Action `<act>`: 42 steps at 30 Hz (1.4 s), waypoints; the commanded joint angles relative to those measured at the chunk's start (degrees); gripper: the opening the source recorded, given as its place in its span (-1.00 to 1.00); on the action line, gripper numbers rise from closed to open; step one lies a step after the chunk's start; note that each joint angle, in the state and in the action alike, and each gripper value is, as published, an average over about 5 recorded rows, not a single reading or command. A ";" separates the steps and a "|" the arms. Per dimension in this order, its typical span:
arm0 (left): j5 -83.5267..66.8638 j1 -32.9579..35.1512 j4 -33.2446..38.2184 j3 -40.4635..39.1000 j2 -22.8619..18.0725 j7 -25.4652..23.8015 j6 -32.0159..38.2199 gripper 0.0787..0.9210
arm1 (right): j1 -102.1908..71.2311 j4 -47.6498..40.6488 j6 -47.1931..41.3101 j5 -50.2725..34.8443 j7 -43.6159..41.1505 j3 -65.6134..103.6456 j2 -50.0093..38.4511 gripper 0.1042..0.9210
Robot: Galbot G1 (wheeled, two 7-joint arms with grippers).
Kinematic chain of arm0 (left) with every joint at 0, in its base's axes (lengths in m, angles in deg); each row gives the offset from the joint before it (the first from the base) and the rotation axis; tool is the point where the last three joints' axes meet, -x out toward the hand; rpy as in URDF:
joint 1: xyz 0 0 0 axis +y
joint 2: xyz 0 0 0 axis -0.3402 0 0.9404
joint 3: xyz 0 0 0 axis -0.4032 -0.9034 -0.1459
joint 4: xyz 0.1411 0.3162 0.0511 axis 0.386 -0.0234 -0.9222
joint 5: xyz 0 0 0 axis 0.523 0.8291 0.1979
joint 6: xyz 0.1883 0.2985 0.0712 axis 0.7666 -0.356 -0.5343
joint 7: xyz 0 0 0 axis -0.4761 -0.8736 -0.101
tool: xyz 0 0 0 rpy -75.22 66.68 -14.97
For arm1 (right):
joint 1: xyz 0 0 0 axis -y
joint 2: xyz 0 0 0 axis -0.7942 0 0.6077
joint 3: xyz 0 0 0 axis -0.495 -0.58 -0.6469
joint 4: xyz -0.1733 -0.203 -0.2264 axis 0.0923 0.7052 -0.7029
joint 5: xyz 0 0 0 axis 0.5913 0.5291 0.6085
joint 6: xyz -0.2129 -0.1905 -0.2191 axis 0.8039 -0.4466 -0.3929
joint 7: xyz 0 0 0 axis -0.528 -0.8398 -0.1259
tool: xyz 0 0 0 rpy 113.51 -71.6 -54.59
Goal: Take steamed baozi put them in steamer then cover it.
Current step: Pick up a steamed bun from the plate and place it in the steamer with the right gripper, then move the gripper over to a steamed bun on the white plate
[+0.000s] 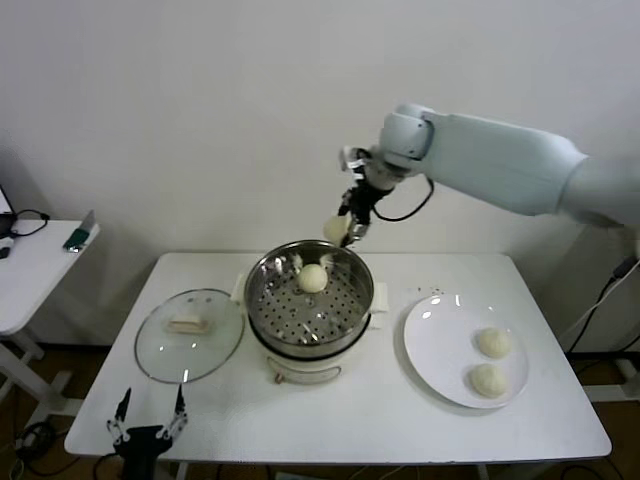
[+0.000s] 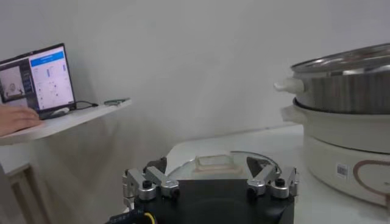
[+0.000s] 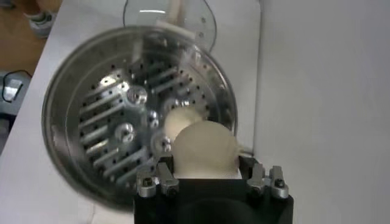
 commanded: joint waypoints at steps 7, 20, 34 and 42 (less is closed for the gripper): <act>0.30 0.93 0.57 0.25 0.34 -1.03 0.73 0.77 | -7.31 -3.04 -1.94 -1.79 2.25 -2.02 13.66 0.41; 0.33 0.73 0.59 0.39 0.50 -1.04 0.43 0.77 | -12.14 -8.20 -1.16 0.42 2.15 -4.14 18.00 0.41; 0.26 0.74 0.64 0.64 0.82 -1.00 0.41 0.77 | -11.38 -7.52 -0.69 2.25 1.74 -3.54 16.50 0.75; 0.24 0.90 0.72 0.74 0.82 -0.88 0.50 0.77 | -3.32 0.24 0.92 1.17 -1.15 -3.44 8.38 0.76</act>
